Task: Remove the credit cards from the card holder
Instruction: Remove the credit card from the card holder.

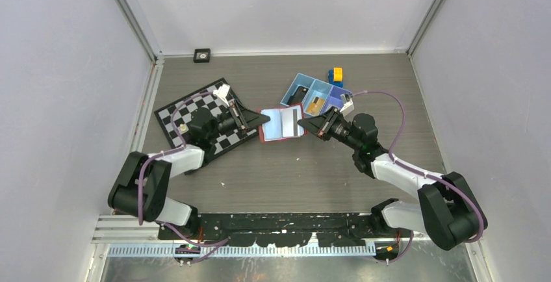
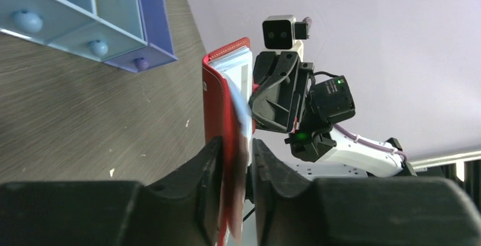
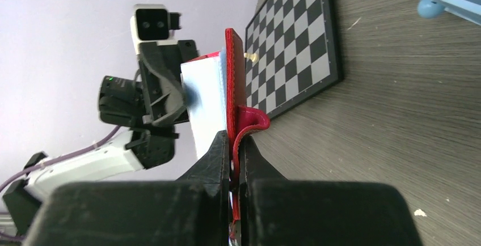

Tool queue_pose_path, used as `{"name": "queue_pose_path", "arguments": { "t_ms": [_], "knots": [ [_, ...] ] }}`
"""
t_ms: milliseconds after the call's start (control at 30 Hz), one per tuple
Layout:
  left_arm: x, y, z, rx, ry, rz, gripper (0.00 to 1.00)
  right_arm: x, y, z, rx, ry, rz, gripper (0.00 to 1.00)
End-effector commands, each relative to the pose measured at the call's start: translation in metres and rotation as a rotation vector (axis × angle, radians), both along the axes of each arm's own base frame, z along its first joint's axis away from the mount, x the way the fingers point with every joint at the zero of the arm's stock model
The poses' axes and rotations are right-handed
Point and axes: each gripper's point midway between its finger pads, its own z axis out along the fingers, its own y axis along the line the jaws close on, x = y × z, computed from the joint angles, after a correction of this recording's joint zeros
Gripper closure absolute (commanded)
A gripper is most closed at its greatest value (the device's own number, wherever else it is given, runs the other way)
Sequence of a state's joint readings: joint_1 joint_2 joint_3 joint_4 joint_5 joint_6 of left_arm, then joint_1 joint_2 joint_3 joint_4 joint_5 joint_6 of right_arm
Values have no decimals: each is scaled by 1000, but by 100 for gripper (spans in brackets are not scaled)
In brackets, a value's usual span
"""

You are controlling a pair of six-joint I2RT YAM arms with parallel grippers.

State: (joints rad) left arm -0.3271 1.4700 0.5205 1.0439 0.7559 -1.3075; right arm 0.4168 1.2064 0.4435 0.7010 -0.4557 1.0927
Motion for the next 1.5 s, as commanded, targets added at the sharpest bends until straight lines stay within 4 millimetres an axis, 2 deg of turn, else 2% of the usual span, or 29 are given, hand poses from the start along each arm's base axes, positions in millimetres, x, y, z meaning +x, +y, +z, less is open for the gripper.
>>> {"name": "queue_pose_path", "arguments": {
  "t_ms": [0,100,200,300,367,433,500,600,733,867,1033,1200,1333,1467],
  "knots": [
    [4,11,2,140,-62,81,64,12,-2,9,-6,-43,-40,100],
    [4,24,-4,233,-49,159,46,13,-3,7,-13,-33,-49,100],
    [4,45,-8,345,-29,271,33,14,-4,4,-27,-22,-57,99],
    [0,62,0,397,-59,357,25,15,-6,0,-46,-12,-68,99],
    [-5,67,7,389,-99,386,24,16,-6,-2,-53,-7,-69,100],
    [-9,65,18,359,-144,381,27,17,-5,-3,-54,-3,-65,99],
    [-16,53,26,334,-183,329,36,17,-4,-4,-54,-1,-59,99],
    [-26,25,27,349,-218,230,47,16,-3,-3,-53,-3,-53,100],
    [-39,-13,21,382,-258,107,55,15,-2,0,-46,-12,-43,99],
    [-45,-35,13,382,-256,27,61,15,-2,1,-42,-17,-40,99],
    [-42,-51,-7,368,-189,-40,68,14,-1,3,-34,-20,-34,99],
    [-36,-55,-20,381,-135,-45,72,13,0,4,-29,-21,-28,99],
    [-32,-53,-25,393,-113,-42,73,12,1,6,-15,-24,-19,100],
    [-23,-43,-28,354,-52,-26,73,11,3,8,-4,-28,-7,100]
  ]
}}
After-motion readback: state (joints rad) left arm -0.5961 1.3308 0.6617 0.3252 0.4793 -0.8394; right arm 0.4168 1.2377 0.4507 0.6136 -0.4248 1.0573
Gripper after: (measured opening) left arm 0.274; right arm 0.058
